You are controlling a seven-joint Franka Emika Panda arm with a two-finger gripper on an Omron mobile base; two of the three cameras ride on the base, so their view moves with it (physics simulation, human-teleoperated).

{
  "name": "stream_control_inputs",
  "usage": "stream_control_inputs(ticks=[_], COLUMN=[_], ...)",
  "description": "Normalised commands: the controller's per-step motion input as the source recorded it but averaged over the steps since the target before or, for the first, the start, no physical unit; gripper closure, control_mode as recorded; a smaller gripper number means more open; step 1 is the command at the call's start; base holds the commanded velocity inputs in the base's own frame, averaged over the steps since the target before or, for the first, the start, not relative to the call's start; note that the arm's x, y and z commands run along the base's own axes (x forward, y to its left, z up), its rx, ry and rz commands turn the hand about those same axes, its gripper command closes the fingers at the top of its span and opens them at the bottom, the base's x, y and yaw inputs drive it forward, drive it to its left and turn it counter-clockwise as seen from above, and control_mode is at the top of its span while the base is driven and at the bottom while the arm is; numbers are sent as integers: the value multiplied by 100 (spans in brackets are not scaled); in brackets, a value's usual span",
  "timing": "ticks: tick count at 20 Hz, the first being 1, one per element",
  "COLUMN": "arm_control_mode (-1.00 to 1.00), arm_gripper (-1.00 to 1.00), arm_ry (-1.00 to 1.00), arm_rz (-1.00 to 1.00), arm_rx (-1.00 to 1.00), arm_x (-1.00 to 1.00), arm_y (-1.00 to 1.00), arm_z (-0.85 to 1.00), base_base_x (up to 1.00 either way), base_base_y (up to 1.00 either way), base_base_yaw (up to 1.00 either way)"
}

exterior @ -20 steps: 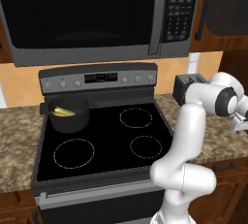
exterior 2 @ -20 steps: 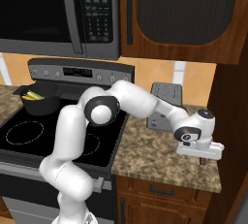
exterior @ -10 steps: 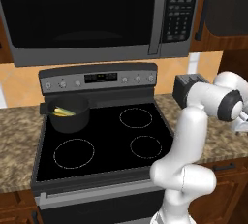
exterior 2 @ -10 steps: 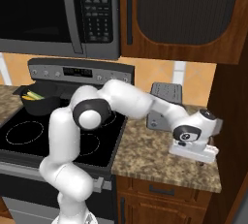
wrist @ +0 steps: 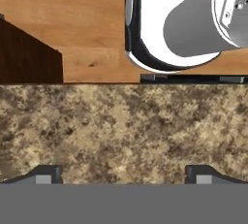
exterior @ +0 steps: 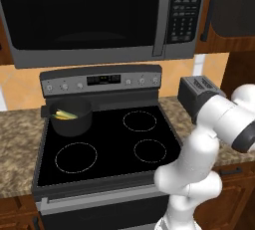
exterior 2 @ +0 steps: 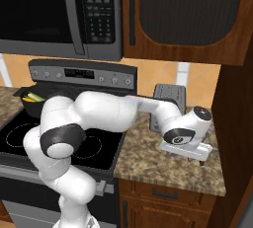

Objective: Put the corn and corn in the pot. Retrieve the spatula and lightly stir the vegetables in the pot.

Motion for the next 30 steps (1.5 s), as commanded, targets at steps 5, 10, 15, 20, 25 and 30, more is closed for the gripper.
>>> stream_control_inputs(ticks=[5,10,15,20,25,30], arm_control_mode=[-100,-100,-100,-100,-100,-100], arm_gripper=[-100,-100,-100,-100,-100,-100], arm_ry=[-12,-3,1,3,5,10], arm_rz=[-14,-8,0,0,0,0], arm_rx=[-19,-18,-1,0,0,3], arm_x=[-30,28,39,42,26,0], arm_y=[-48,-24,-14,-40,-49,-35], arm_z=[18,0,-13,-16,-1,-10], base_base_x=[0,0,0,0,0,0], base_base_y=[0,0,0,0,0,0], base_base_yaw=[0,0,0,0,0,0])
